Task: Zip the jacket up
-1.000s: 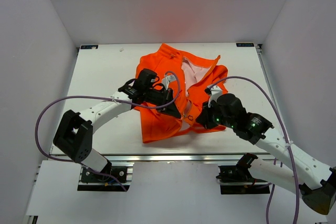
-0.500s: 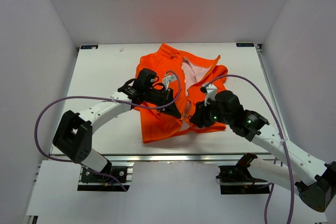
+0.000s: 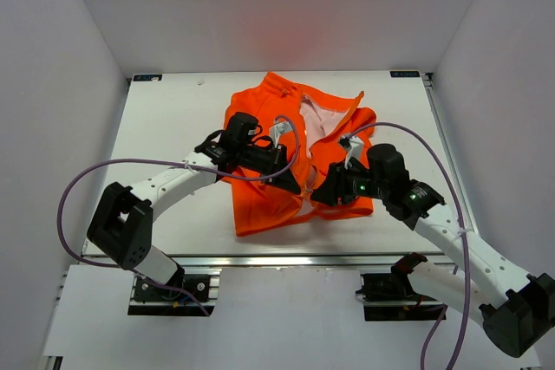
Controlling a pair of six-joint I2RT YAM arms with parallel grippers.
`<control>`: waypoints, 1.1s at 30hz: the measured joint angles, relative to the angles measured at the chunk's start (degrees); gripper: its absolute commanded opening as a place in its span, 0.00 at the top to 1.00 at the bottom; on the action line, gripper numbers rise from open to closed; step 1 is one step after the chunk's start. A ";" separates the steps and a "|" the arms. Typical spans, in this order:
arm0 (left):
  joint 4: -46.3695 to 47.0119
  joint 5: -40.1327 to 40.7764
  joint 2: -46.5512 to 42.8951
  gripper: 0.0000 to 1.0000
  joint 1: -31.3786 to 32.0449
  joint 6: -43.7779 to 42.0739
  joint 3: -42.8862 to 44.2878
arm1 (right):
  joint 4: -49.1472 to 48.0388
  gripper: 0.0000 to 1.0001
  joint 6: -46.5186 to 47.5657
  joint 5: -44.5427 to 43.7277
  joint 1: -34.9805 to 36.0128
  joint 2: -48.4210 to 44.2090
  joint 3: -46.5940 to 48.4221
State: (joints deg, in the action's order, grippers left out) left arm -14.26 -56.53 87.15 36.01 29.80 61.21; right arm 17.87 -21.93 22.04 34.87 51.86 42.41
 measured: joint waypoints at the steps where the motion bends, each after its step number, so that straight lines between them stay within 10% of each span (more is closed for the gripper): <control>1: 0.11 -0.11 0.00 1.00 0.00 0.11 -0.02 | -0.13 0.48 -0.22 0.90 -0.28 0.07 -0.24; 33: 1.40 -0.74 0.00 1.00 -0.07 1.33 -0.76 | -9.29 0.78 -5.55 13.38 -5.20 0.52 -4.83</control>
State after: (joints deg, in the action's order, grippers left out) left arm -12.86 -57.28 87.15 35.94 31.14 60.45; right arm 8.58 -27.49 35.42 29.67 52.38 37.58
